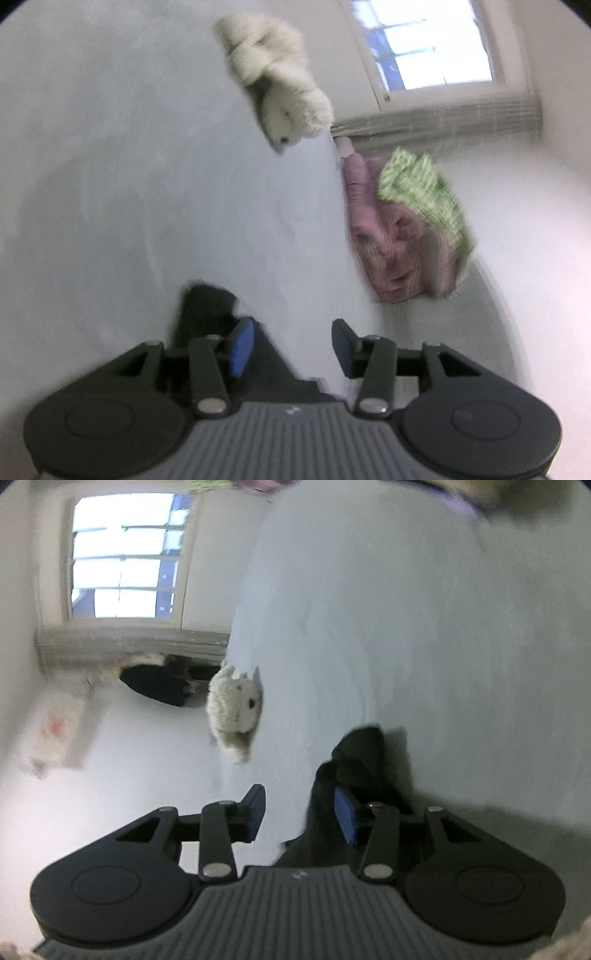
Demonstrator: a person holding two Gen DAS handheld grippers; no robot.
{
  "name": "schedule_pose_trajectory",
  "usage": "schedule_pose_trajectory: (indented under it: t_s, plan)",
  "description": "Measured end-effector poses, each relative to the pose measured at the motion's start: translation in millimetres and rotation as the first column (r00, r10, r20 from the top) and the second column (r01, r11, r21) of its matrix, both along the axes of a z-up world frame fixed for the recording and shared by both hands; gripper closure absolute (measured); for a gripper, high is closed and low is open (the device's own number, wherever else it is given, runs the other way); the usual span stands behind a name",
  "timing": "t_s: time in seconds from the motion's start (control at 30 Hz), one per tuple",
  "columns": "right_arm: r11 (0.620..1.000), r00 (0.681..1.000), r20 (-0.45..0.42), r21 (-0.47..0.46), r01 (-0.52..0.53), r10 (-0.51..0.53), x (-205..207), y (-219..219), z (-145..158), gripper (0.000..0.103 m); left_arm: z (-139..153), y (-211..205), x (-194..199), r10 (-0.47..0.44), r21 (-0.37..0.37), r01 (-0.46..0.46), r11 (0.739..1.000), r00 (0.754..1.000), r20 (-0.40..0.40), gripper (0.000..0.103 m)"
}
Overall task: Fold clothes
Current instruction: 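Lift the held end with both grippers and fold it over the strip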
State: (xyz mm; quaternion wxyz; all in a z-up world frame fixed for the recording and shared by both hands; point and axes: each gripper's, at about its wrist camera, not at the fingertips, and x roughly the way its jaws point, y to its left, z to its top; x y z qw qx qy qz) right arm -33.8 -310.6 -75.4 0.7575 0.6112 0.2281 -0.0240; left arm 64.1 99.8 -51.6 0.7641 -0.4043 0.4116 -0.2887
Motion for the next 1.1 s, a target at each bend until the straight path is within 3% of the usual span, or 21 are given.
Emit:
schedule_pose_trajectory:
  t_s: [0.1,0.27,0.6,0.9,1.1]
  plan:
    - [0.979,1.0,-0.021,-0.202,-0.015,0.011,-0.3,11.9,13.5,0.056,14.3,-8.8,-5.3,-0.031,0.197,0.008,0.98,0.993,0.111,0.056]
    - [0.931,0.998,-0.047,-0.359,-0.063,0.049,4.3,25.3,10.8,0.056,13.1,-19.7,-5.5,-0.089,0.302,0.037,0.953,0.983,0.16,0.057]
    - [0.758,0.987,-0.114,-0.633,-0.158,0.11,13.8,52.3,5.2,0.056,-5.8,-39.2,-1.3,-0.163,0.308,0.106,0.946,0.973,0.166,0.057]
    - [0.64,0.985,-0.114,-0.749,-0.171,0.13,26.1,72.5,12.9,0.06,-6.2,-43.7,-6.4,-0.194,0.293,0.132,0.947,0.962,0.191,0.058]
    - [0.589,0.981,-0.158,-0.785,-0.192,0.109,35.3,79.3,9.0,0.06,4.4,-46.2,-14.4,-0.178,0.382,0.076,0.921,0.954,0.241,0.061]
